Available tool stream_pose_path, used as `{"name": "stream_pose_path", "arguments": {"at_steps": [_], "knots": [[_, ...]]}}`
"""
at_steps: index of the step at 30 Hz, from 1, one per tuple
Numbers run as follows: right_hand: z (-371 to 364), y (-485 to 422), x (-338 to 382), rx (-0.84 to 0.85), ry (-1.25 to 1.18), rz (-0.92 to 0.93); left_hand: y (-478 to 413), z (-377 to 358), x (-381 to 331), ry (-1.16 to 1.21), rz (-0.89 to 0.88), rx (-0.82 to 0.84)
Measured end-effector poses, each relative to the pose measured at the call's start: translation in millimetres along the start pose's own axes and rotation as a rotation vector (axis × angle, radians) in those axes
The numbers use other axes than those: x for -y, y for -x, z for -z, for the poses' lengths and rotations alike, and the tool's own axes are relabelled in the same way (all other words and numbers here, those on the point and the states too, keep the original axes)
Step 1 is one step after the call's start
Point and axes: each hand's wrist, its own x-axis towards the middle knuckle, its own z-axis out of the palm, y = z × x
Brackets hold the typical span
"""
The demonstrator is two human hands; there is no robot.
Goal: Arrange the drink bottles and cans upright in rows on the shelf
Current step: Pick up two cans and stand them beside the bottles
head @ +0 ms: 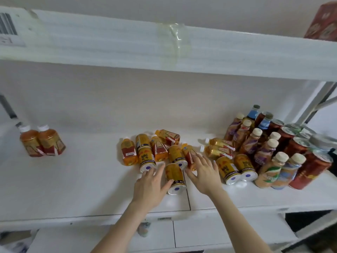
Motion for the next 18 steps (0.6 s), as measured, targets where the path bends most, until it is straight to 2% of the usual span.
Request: {"name": "stream_pose_path", "arguments": {"at_steps": [3,13,18], "knots": [[-4,-25,-7,0.071,-0.019,0.058,-14,-10,-13,0.071,0.081,0.042],[-28,-84,10,0.102,-0.027,0.178,-52,-30,-31,0.369,0.283,0.185],[-36,-104,27,0.141,0.026,0.137,-55,-30,-26,0.690,0.402,0.224]]}}
